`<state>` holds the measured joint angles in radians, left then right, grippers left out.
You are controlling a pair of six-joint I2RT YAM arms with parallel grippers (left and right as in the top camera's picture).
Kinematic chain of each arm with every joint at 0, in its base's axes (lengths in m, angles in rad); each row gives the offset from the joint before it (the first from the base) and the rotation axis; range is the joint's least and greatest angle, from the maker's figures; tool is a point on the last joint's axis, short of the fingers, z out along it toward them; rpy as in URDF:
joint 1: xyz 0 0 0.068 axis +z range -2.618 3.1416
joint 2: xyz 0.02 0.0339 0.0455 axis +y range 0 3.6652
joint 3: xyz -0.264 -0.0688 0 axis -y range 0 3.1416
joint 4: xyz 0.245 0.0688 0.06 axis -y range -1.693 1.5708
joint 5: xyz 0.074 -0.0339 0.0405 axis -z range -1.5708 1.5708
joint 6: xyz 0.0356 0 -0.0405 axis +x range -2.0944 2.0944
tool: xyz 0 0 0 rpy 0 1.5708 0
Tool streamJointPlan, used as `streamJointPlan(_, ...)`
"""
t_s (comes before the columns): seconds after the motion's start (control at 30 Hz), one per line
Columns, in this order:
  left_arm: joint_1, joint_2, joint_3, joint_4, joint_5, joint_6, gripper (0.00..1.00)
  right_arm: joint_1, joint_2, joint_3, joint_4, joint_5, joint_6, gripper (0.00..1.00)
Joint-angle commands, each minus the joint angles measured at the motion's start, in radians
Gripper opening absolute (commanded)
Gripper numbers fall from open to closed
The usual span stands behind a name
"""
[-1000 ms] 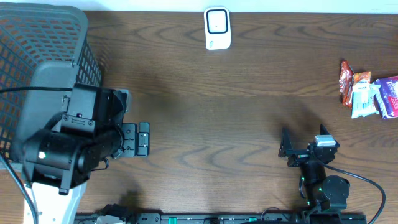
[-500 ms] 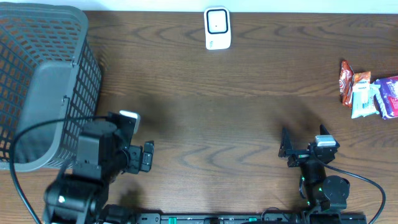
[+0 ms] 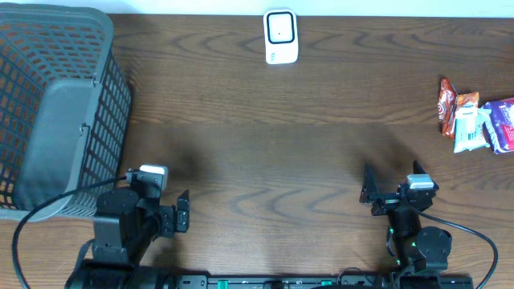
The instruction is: Scan the item barcode
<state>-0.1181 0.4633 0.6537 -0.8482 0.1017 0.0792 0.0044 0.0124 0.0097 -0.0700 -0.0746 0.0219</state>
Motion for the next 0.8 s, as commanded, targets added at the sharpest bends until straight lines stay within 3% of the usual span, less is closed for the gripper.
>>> streamJointPlan(0.0,0.013,-0.053,-0.015,0.002,0.002,0.006,0.98,0.009,-0.007,-0.004,-0.001,0.005,0.015,0.99)
streamJointPlan(0.33,0.013,-0.222,-0.088,0.079,0.002,0.006,0.98,0.009,-0.006,-0.004,-0.001,0.005,0.015,0.99)
streamJointPlan(0.77,0.076,-0.320,-0.201,0.200,0.002,0.006,0.98,0.009,-0.006,-0.004,-0.001,0.005,0.015,0.99)
